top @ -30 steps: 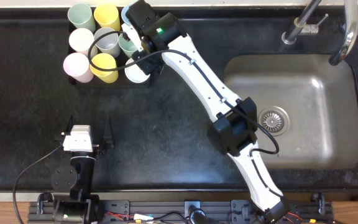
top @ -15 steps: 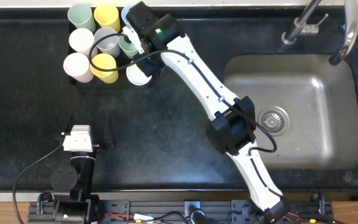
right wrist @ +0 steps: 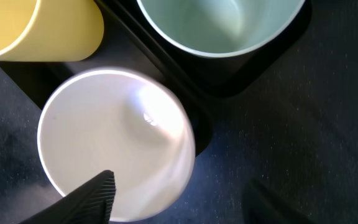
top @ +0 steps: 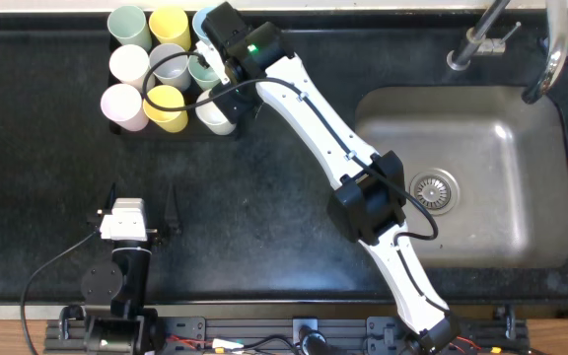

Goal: Store Cups

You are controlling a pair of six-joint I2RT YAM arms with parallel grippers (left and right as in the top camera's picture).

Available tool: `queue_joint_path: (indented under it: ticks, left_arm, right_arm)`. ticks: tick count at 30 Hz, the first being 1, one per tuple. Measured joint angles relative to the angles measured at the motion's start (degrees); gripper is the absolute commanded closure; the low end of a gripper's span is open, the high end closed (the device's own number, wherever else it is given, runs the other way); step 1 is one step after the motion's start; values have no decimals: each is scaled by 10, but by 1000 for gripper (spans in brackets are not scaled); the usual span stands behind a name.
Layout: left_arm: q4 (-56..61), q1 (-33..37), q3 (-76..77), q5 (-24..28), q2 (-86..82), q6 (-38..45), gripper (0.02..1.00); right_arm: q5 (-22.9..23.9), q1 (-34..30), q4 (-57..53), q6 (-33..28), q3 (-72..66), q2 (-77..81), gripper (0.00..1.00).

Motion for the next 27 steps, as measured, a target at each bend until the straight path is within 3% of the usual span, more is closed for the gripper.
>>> queue_joint_path:
  ticks: [4, 5, 18, 27]
  left_arm:
    - [0, 0, 0, 0, 0, 0, 20]
    - [0, 0, 0, 0, 0, 0, 20]
    - [0, 0, 0, 0, 0, 0, 20]
    - [0, 0, 0, 0, 0, 0, 20]
  right_arm:
    - [0, 0, 5, 3, 0, 0, 25]
    - [1, 0, 9, 3, 0, 0, 3]
    - [81, -50, 6, 41, 86, -16, 5]
    - [95, -213, -136, 79, 132, -200, 3]
